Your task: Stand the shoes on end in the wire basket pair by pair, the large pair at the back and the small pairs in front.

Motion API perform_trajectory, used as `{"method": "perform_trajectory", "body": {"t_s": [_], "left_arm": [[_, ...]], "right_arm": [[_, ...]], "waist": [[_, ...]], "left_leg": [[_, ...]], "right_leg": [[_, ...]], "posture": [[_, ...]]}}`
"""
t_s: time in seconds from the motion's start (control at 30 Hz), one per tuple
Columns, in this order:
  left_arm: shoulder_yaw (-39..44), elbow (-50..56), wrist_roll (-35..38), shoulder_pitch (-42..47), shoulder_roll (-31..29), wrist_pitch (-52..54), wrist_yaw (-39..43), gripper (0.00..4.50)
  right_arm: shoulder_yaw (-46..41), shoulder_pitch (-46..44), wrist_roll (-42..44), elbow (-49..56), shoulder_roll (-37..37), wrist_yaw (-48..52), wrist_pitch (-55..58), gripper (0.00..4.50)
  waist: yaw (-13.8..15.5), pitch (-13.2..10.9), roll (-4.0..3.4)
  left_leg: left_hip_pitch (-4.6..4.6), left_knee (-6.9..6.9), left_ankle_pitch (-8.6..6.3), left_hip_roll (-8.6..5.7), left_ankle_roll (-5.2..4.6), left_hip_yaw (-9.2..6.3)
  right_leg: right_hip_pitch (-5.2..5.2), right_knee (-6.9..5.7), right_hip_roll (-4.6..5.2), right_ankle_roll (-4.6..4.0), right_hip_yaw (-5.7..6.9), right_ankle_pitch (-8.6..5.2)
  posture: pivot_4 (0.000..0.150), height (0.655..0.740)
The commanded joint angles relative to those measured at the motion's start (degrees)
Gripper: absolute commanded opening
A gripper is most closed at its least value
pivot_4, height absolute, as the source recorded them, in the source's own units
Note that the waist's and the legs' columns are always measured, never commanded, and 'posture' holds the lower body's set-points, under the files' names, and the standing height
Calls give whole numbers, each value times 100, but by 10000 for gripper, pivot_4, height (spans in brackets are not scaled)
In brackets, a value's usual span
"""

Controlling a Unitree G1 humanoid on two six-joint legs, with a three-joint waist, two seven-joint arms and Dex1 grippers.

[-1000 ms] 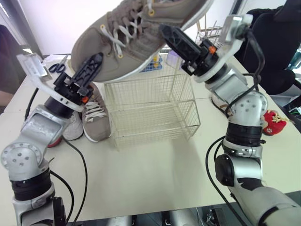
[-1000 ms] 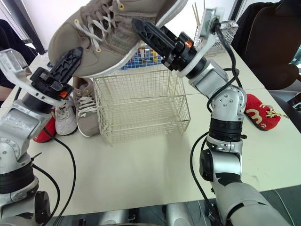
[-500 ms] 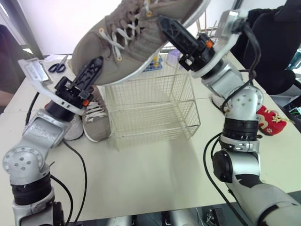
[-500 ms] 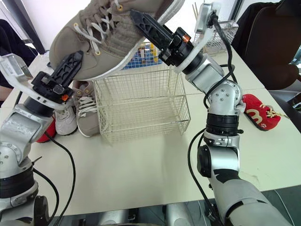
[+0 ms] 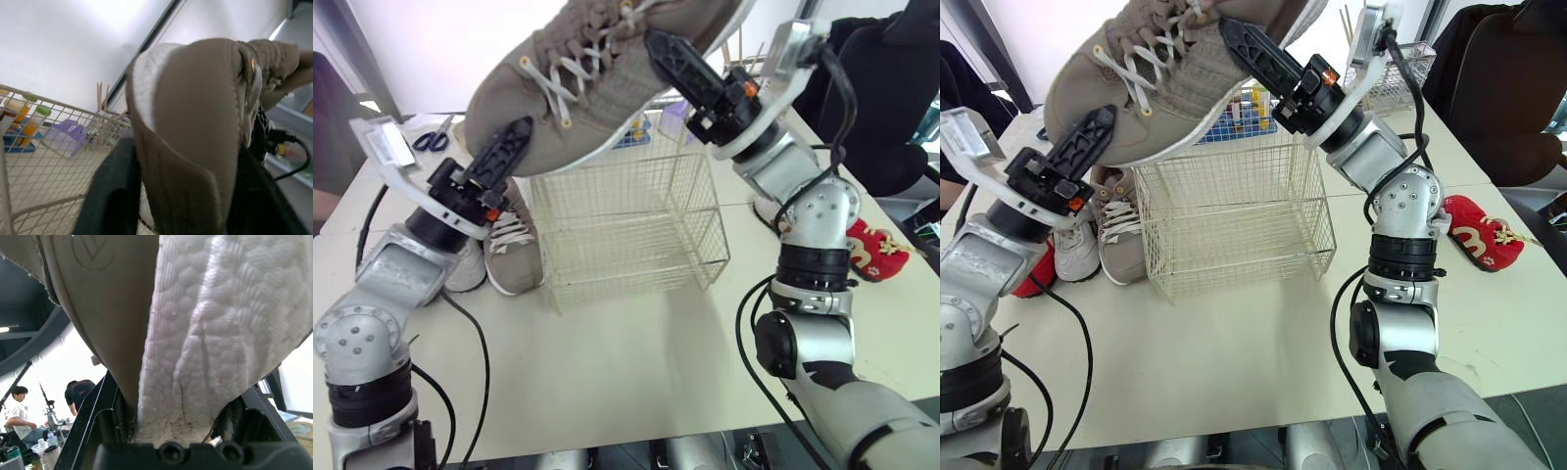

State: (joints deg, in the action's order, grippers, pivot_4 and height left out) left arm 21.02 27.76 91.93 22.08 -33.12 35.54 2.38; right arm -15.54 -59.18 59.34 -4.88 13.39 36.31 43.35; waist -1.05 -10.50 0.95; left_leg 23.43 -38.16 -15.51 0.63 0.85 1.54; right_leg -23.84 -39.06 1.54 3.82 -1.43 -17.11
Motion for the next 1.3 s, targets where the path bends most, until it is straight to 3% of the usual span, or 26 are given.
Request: {"method": "perform_trajectory", "body": {"t_s": [0.03, 0.07, 0.27, 0.47, 0.63, 0.8, 1.03, 1.3], "left_arm": [[58, 136, 46, -93, -272, 152, 195, 40851], [103, 142, 39, -143, -373, 204, 284, 44592], [816, 142, -27, -799, -1385, 607, 1232, 44592], [1228, 14, -258, -1281, -1951, 827, 1873, 44592], [1218, 124, -420, -1323, -1866, 714, 1871, 44592], [1178, 308, -506, -1378, -1678, 632, 1752, 44592], [1160, 478, -557, -1418, -1517, 584, 1615, 44592], [1011, 572, -618, -1368, -1370, 502, 1494, 44592]], "right_arm": [[-79, -389, 46, 199, 77, 107, -226, 18885], [-71, -425, -2, 163, 108, 131, -244, 18885], [232, -1190, -841, -821, 915, 1148, -624, 18885], [908, -2593, -2270, -2976, 1786, 2997, -1943, 18885], [1404, -3575, -3433, -4634, 1981, 4139, -3373, 18885], [1714, -4003, -4274, -5615, 2005, 4745, -4436, 18885], [1851, -4359, -5061, -6379, 1998, 4998, -5234, 18885], [1850, -4446, -5535, -6705, 2045, 5240, -5412, 18885]], "waist": [[-9, -1, -1], [-10, -1, -1], [-22, -12, -6], [-12, -23, -14], [-22, -26, -13], [-24, -26, -13], [-27, -27, -14], [-14, -27, -13]], "left_leg": [[0, 1, 0, 0, 0, 0], [0, 2, 0, 0, 0, 0], [2, 8, 0, 1, 0, 3], [5, 21, -1, 0, -2, 6], [5, 40, -3, 1, -3, 8], [5, 82, -3, 1, -1, 10], [57, 104, 21, 1, 43, 12], [60, 99, 22, 0, 45, 12]], "right_leg": [[-1, 0, 0, 0, 0, 0], [-2, 0, 0, 0, -1, 0], [-9, 5, -1, -2, -2, -1], [-12, 25, 1, -4, -2, -3], [-11, 50, 3, -4, -4, -2], [-13, 87, 12, -5, -4, 0], [-75, 96, 17, -5, -2, 0], [-76, 94, 20, -11, 1, 4]], "posture": [[1500, 7400], [1500, 7400], [1500, 7400], [1500, 7400], [1500, 7400], [1500, 7400], [1500, 7400], [1500, 7400]]}}
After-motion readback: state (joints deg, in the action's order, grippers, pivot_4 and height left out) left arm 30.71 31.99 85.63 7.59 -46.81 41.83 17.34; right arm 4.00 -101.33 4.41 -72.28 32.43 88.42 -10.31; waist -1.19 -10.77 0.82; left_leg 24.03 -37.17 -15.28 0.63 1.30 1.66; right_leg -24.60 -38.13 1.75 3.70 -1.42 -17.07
